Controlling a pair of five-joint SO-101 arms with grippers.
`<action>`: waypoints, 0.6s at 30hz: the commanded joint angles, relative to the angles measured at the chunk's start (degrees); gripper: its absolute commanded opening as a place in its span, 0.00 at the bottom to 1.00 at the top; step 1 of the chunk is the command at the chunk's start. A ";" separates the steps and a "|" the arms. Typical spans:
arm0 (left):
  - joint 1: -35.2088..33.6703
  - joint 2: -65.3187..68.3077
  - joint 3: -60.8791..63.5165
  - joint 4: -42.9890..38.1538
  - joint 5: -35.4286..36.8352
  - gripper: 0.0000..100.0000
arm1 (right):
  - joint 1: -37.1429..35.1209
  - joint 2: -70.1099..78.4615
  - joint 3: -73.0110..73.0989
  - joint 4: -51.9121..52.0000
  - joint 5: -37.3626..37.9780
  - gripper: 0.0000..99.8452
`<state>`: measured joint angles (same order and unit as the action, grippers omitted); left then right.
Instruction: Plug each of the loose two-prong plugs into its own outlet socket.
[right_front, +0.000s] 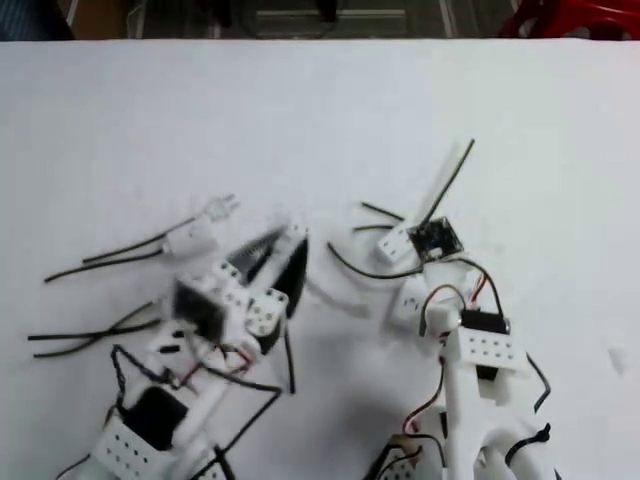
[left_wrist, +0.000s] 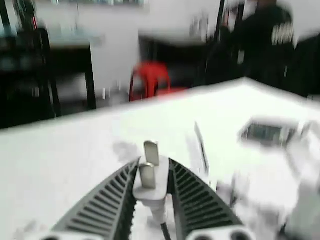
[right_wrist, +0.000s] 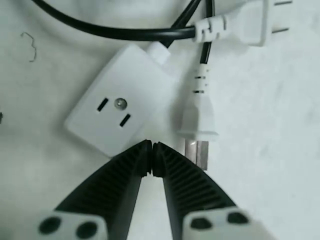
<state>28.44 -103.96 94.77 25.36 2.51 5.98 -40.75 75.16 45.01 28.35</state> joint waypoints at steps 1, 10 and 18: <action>0.48 -0.57 -7.82 21.63 -13.19 0.02 | -0.57 -1.63 -0.18 -0.66 0.00 0.02; -7.08 -0.48 -11.87 34.90 -16.70 0.02 | -0.57 -1.63 -0.18 -0.66 -0.18 0.02; -17.27 2.95 -10.73 36.75 -21.10 0.02 | -0.57 -1.63 -0.18 -0.66 -0.18 0.02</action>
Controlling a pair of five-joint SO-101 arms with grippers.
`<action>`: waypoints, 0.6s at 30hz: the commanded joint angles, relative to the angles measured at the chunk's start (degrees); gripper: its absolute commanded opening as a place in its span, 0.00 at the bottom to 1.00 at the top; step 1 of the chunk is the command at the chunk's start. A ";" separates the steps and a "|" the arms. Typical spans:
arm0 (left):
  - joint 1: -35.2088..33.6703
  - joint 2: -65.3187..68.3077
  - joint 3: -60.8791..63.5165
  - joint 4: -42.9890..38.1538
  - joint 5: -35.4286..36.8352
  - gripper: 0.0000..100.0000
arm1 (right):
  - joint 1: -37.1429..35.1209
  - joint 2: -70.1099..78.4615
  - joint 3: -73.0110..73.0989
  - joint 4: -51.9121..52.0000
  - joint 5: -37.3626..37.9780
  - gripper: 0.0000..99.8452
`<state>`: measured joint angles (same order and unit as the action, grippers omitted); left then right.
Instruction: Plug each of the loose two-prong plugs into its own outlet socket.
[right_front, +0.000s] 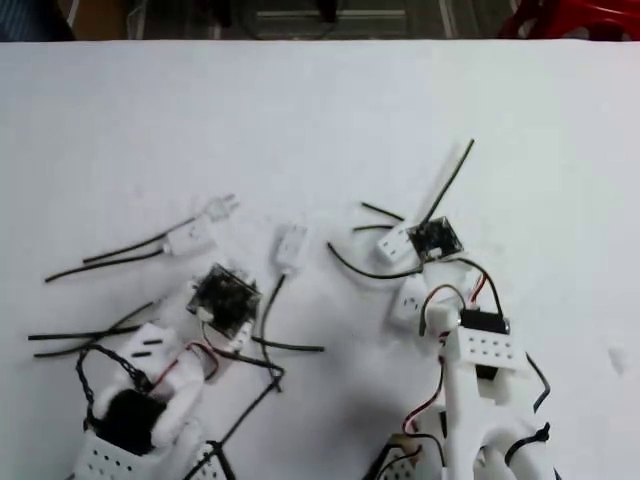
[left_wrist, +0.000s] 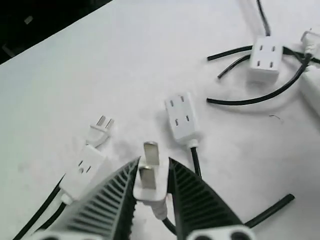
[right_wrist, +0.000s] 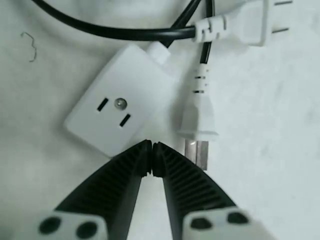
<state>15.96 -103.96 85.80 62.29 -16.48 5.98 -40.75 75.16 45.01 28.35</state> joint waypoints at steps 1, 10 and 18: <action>-5.58 5.23 -1.93 -0.35 -2.73 0.02 | -0.57 -1.63 -0.18 -0.66 -0.18 0.02; 0.04 35.82 -22.59 1.67 -3.34 0.02 | -0.57 -1.63 -0.18 -0.66 -0.09 0.02; 0.66 55.16 -43.69 15.65 -9.76 0.02 | -0.57 -1.63 -0.09 -0.66 0.00 0.02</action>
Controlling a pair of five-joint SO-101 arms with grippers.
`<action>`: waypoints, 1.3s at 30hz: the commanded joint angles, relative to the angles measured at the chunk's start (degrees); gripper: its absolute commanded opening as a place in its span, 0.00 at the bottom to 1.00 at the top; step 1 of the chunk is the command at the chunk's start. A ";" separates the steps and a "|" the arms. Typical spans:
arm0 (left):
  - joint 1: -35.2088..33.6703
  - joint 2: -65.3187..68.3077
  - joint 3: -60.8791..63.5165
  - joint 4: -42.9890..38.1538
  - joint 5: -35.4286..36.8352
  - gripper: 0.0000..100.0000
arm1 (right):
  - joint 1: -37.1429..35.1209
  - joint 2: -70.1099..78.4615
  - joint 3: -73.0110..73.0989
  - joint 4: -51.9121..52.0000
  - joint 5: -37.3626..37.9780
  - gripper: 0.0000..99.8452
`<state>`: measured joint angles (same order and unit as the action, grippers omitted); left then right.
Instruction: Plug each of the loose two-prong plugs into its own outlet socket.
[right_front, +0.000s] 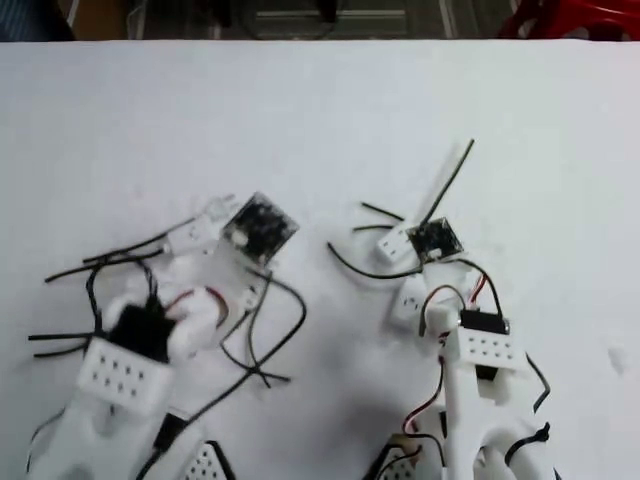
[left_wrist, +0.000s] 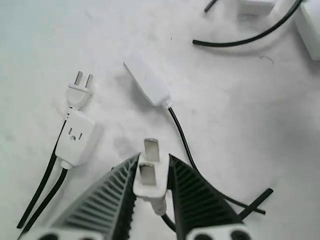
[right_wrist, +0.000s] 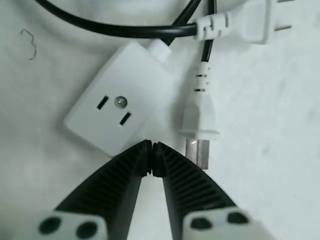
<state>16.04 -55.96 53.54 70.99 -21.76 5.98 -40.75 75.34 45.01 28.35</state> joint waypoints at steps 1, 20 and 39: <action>0.57 7.69 -13.27 8.53 -5.27 0.02 | -0.57 -1.63 -0.26 -0.66 0.00 0.02; -17.36 30.46 -12.57 6.24 -28.66 0.02 | -0.57 -1.63 -0.26 -0.75 0.00 0.02; -5.93 30.46 4.75 -5.01 -26.99 0.03 | -0.57 -1.63 -0.26 -0.75 0.00 0.02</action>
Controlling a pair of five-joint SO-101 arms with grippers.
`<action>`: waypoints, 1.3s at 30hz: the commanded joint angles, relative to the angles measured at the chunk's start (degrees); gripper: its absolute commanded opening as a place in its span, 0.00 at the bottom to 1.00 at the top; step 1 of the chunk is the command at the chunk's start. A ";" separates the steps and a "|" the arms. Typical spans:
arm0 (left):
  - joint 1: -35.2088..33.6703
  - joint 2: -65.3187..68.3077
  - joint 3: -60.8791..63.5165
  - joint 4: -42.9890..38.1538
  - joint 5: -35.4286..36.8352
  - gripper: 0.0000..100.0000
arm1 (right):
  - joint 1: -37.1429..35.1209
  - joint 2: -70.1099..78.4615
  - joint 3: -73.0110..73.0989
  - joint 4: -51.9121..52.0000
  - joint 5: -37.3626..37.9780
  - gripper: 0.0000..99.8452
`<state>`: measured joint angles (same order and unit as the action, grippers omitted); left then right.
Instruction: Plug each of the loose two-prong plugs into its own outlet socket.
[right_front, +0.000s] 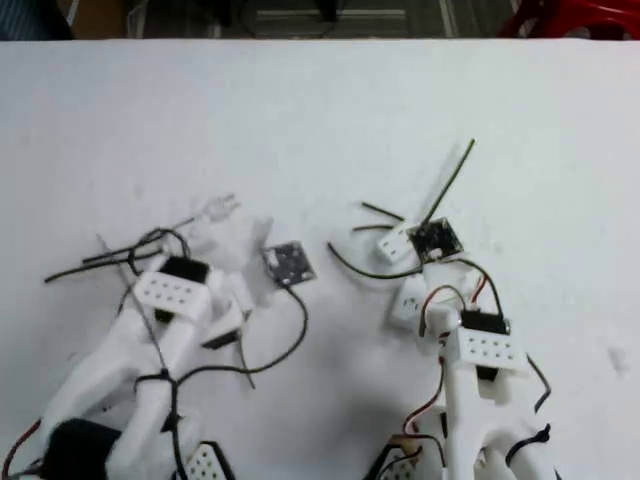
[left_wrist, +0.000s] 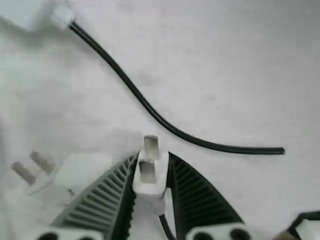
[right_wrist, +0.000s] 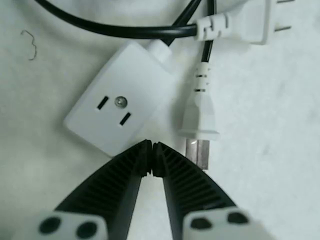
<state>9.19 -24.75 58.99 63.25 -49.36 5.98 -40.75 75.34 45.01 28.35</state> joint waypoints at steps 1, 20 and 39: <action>0.92 -0.75 -0.88 3.52 0.62 0.03 | -0.57 -1.63 -0.26 -0.75 0.00 0.02; -11.65 -0.22 0.70 6.07 -7.82 0.10 | -0.57 -1.63 -0.26 -0.57 0.09 0.02; -9.89 -0.31 5.36 4.22 -9.76 0.16 | -0.57 -1.63 -0.26 -0.48 0.09 0.02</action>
<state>-0.57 -25.01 64.53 66.68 -58.68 5.98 -40.75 75.34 45.01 28.35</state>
